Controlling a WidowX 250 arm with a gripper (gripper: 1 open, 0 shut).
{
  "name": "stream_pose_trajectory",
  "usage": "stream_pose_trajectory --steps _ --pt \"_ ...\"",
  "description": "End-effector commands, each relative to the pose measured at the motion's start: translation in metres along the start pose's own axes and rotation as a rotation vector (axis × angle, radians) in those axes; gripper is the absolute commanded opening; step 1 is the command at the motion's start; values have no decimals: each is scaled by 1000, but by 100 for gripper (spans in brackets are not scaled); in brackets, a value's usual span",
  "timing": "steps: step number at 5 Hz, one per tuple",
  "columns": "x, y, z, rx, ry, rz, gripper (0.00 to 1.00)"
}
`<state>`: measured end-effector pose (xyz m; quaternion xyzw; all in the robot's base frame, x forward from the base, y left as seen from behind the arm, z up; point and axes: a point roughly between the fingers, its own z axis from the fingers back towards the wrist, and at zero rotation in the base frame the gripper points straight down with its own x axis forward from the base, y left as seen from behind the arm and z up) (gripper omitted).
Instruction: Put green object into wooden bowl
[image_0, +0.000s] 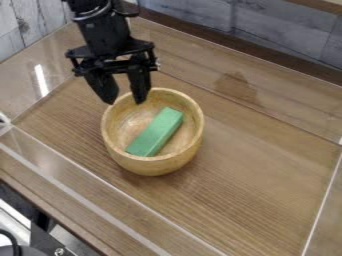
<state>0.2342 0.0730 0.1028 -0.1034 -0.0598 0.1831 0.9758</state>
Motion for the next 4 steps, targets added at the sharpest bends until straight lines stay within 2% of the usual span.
stream_pose_trajectory --steps 1,2,3,4 --pt "3 1 14 9 -66 46 100" --pt "-1 0 20 4 -57 19 100" --pt "11 -10 33 -15 -56 -69 100" --pt "29 -30 48 -38 -70 -203 100"
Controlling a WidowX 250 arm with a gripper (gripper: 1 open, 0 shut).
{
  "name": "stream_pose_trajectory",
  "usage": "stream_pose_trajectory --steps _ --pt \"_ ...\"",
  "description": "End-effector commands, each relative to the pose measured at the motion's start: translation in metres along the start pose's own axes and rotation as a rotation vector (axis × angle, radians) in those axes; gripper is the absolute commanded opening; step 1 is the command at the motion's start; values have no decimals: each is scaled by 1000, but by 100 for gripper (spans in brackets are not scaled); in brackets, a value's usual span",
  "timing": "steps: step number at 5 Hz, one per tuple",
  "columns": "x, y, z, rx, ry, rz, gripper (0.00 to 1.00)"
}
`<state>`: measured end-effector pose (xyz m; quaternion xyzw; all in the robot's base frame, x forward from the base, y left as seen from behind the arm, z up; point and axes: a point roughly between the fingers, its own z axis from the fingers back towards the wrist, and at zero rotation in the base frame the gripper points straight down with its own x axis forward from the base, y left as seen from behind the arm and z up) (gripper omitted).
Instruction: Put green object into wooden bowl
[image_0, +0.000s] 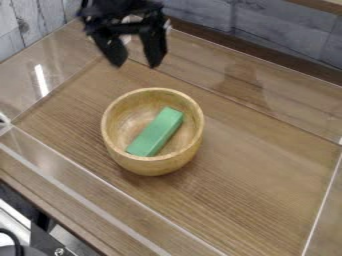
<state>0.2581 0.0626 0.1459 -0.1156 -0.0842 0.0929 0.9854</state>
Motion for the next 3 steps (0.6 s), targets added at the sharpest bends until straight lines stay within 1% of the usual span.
stream_pose_trajectory --steps 1,3 --pt "20 15 14 18 -55 -28 0" --pt "33 55 15 55 -53 -11 0"
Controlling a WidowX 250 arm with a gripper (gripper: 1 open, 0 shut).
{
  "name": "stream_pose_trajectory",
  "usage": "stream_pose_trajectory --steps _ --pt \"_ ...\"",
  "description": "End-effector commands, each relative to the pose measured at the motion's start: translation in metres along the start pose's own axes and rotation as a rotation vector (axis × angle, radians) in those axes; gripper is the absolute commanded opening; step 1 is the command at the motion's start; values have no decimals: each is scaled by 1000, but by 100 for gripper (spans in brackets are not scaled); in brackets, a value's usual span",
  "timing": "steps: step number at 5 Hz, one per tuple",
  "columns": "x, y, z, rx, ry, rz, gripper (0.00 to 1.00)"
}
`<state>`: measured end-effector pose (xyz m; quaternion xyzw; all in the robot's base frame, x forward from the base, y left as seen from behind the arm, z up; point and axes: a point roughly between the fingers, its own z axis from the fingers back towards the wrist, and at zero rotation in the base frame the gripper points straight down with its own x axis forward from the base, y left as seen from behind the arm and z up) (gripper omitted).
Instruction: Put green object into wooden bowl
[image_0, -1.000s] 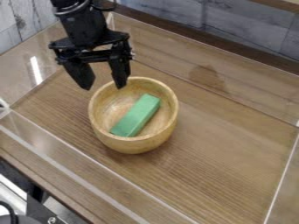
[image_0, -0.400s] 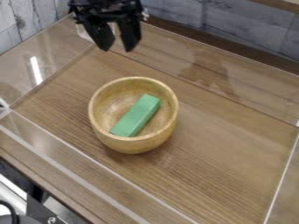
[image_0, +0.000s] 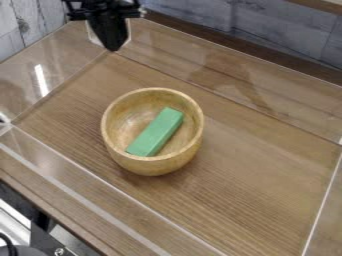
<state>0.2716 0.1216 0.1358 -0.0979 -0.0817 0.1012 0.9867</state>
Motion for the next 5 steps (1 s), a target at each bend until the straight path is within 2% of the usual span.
stream_pose_trajectory --steps 1,2,4,5 --pt "12 15 4 32 -42 -39 0" --pt "15 33 -8 47 -30 -54 0" --pt "25 53 -30 68 -9 -68 0" --pt "36 58 -37 66 -4 -71 100"
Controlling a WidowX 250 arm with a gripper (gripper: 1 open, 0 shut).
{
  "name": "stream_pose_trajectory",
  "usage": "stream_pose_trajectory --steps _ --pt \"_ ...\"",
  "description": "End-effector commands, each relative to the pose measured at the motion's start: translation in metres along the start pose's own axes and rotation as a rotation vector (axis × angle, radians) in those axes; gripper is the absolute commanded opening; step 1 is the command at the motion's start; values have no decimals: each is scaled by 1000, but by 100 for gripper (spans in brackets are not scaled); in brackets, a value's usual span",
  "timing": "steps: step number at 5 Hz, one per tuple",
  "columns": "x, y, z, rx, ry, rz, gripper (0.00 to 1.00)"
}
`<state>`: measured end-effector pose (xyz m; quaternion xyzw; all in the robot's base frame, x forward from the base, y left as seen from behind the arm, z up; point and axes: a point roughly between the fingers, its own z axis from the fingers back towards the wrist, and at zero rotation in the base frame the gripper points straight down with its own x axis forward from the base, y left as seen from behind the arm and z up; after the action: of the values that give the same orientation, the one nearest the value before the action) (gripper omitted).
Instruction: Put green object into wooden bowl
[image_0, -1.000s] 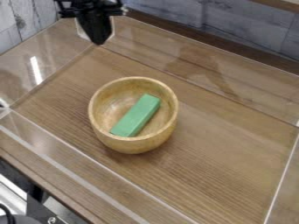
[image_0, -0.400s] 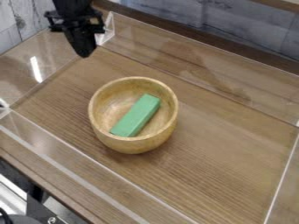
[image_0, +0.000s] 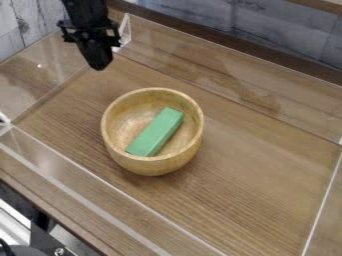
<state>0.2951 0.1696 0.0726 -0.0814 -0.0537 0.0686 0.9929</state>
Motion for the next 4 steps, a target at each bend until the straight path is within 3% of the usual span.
stream_pose_trajectory --steps 1,4 --pt "20 10 16 24 -56 -5 100" --pt "29 -1 24 -51 -34 -67 100"
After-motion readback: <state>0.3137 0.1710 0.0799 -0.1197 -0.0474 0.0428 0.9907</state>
